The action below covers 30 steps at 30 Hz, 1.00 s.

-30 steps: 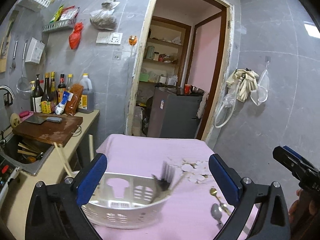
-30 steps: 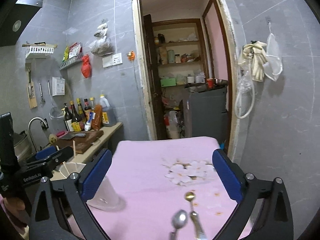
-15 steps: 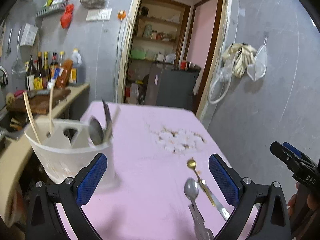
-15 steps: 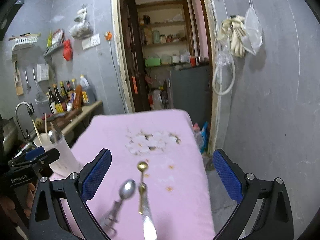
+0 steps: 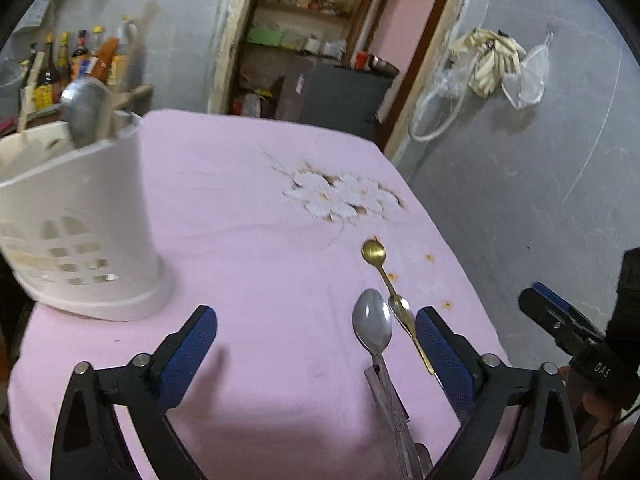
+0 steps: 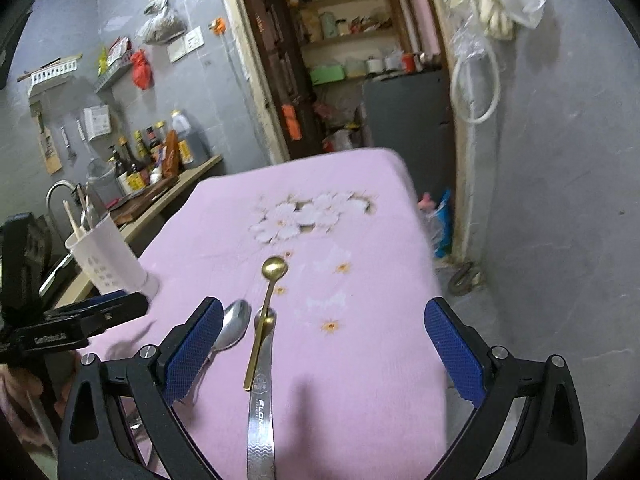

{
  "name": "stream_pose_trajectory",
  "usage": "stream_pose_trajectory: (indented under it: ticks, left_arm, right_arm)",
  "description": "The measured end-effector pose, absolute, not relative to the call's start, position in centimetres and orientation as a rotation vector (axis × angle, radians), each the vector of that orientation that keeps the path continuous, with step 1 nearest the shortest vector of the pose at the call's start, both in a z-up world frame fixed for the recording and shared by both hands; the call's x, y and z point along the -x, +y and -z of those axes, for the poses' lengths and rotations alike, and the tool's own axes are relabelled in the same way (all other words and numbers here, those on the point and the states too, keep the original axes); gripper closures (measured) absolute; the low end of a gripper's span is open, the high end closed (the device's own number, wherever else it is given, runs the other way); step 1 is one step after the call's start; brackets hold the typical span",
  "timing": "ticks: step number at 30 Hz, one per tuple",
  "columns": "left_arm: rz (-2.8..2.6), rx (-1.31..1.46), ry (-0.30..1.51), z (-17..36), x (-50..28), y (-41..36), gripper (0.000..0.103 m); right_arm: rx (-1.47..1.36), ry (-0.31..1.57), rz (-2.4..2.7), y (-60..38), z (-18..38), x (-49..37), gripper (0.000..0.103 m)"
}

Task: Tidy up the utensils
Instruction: 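Close the left tool on a steel spoon while the right tool reaches the gold spoon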

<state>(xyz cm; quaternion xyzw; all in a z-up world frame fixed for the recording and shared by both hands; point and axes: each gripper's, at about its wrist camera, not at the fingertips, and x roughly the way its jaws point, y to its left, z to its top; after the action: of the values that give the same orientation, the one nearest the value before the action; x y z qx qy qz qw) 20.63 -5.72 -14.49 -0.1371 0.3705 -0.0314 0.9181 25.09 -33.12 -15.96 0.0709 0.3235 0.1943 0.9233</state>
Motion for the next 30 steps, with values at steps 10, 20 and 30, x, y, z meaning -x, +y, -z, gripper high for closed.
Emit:
stream_pose_trajectory:
  ticks: [10,20,30]
  left_arm:
    - [0.242,0.241,0.915,18.0,-23.6,-8.2,0.056]
    - [0.302,0.213,0.947,18.4,-25.8,-9.1,0.063]
    - [0.349,0.201,0.957,18.6,-28.0,-9.6,0.074]
  right_arm:
    - [-0.100,0.741,-0.503,-31.9,19.7,-28.3,0.059]
    - [-0.113,0.780,-0.565,-31.5,20.4,-29.8,0.062]
    - [-0.115,0.828,-0.593,-31.0,21.1,-30.6,0.068]
